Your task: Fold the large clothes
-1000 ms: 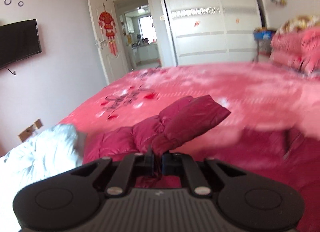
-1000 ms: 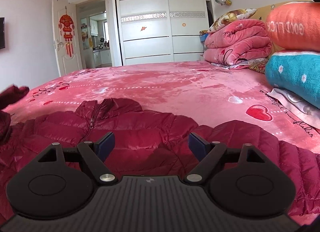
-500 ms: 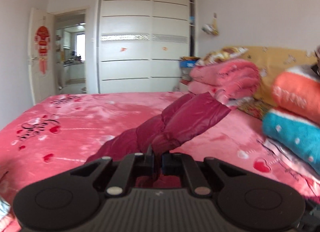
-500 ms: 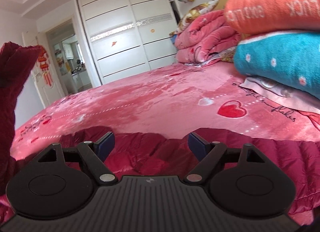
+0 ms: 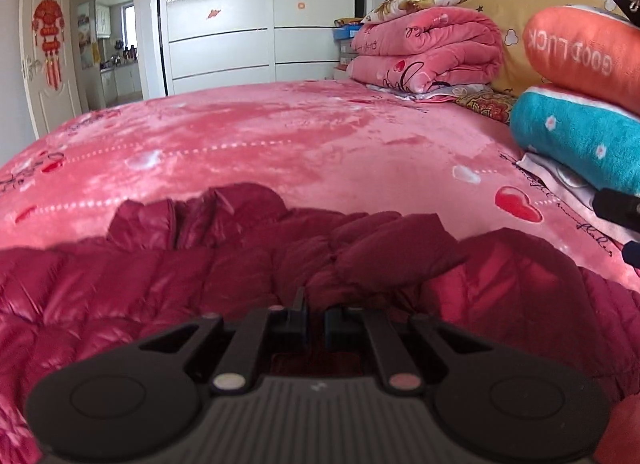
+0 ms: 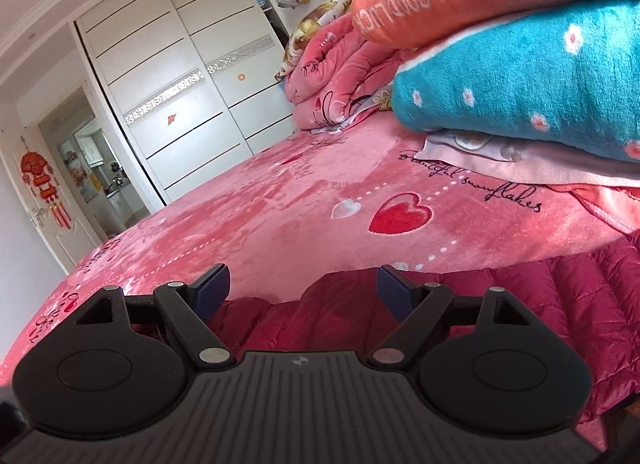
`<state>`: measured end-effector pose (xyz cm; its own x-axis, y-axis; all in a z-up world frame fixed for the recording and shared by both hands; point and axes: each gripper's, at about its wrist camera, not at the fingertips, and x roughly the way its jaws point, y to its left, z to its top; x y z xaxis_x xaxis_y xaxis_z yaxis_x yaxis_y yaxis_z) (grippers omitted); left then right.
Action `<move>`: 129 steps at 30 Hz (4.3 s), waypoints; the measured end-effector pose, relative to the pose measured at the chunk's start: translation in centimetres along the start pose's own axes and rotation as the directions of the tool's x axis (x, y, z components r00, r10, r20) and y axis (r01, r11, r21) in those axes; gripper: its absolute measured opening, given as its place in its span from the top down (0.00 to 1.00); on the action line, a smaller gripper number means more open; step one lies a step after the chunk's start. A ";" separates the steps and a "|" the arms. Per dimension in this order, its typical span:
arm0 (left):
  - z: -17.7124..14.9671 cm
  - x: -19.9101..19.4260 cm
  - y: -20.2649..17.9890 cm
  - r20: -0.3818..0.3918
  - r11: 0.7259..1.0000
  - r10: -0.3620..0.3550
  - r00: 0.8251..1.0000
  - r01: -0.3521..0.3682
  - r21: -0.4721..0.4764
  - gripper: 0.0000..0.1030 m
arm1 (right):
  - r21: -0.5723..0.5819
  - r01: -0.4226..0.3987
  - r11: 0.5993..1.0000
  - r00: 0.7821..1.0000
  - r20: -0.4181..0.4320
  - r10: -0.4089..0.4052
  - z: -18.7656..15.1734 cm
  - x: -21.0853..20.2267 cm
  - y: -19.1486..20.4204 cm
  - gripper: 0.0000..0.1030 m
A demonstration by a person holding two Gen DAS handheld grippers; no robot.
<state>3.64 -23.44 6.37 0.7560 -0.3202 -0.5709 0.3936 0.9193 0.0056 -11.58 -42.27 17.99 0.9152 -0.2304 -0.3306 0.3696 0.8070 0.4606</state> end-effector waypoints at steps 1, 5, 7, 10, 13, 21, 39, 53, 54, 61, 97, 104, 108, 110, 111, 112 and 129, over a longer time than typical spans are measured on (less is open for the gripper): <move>-0.2 0.2 -0.1 -0.004 1.000 -0.001 1.000 0.001 -0.003 0.95 | 0.002 -0.002 1.000 1.000 -0.005 0.002 -0.1 0.1 0.1 0.02; -1.0 0.4 -0.3 -0.027 1.000 -0.004 1.000 0.003 -0.009 0.93 | -0.001 -0.015 1.000 1.000 -0.024 0.014 0.2 1.0 0.3 0.02; -1.2 -0.1 -0.2 -0.032 1.000 -0.007 0.999 0.007 -0.023 0.89 | 0.006 -0.026 1.000 0.999 -0.035 0.026 0.3 1.3 0.3 0.02; -1.2 -1.5 0.0 -0.030 0.999 -0.008 1.000 0.007 -0.035 0.76 | 0.011 -0.028 1.000 0.998 -0.050 0.029 0.2 1.3 0.3 0.01; -1.2 -3.2 0.3 -0.013 0.999 -0.015 1.000 0.015 -0.040 0.58 | 0.006 -0.028 1.000 0.998 -0.057 0.029 0.1 1.0 0.1 0.00; -1.0 -8.1 2.1 0.011 0.998 0.014 1.000 -0.013 -0.064 0.46 | -0.008 -0.006 1.000 0.998 -0.069 0.005 0.4 0.6 -0.3 0.00; -3.1 -20.9 5.2 0.066 0.995 0.087 0.994 -0.083 -0.060 0.09 | 0.228 0.545 0.807 0.817 0.073 -0.573 2.3 -10.6 -13.0 0.00; -6.1 -25.5 6.7 0.035 0.995 0.087 0.996 -0.085 -0.055 0.04 | 0.637 0.457 0.621 0.838 -0.075 -0.540 -1.2 -16.5 -25.0 0.00; -6.3 -25.6 6.9 0.031 0.994 0.092 0.995 -0.090 -0.059 0.04 | 0.638 0.445 0.628 0.846 -0.070 -0.528 -1.4 -16.3 -25.3 0.00; -7.1 -25.1 8.4 0.024 0.988 0.123 0.992 -0.120 -0.101 0.03 | 0.646 0.354 0.677 0.891 -0.014 -0.453 -1.6 -14.9 -27.2 0.12; -6.8 -18.1 26.0 -0.023 0.809 0.370 0.929 -0.334 -0.483 0.02 | -0.082 -0.025 0.996 0.998 0.047 0.029 3.5 -6.2 -3.8 0.90; -7.1 -22.0 32.9 0.023 0.680 0.354 0.935 -0.240 -0.693 0.06 | -0.136 -0.184 0.974 0.983 -0.015 0.183 3.5 -2.4 2.9 0.90; -7.1 -26.3 36.9 0.063 0.605 0.481 0.875 -0.278 -0.746 0.06 | -0.143 -0.293 0.945 0.956 -0.059 0.287 3.1 0.3 7.3 0.90; -7.4 -28.6 38.8 0.067 0.565 0.562 0.825 -0.323 -0.760 0.06 | -0.162 -0.335 0.928 0.942 -0.084 0.326 2.0 1.2 9.3 0.90; -7.6 -29.6 39.6 0.061 0.541 0.599 0.798 -0.348 -0.766 0.06 | -0.172 -0.355 0.919 0.934 -0.099 0.342 1.4 1.6 10.3 0.90; -7.9 -30.6 40.4 0.053 0.514 0.636 0.770 -0.371 -0.773 0.06 | -0.182 -0.376 0.909 0.926 -0.117 0.360 0.8 1.7 11.3 0.90; -10.8 -29.2 42.9 -0.053 0.475 0.799 0.599 -0.683 -0.555 0.06 | -0.322 -0.468 0.823 0.842 -0.445 0.305 -15.3 6.4 16.8 0.86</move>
<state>-7.17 27.83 14.45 0.7398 0.5547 -0.3808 -0.6193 0.7826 -0.0630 -1.98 -21.90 10.97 0.8117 0.2941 -0.5046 -0.1762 0.9470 0.2686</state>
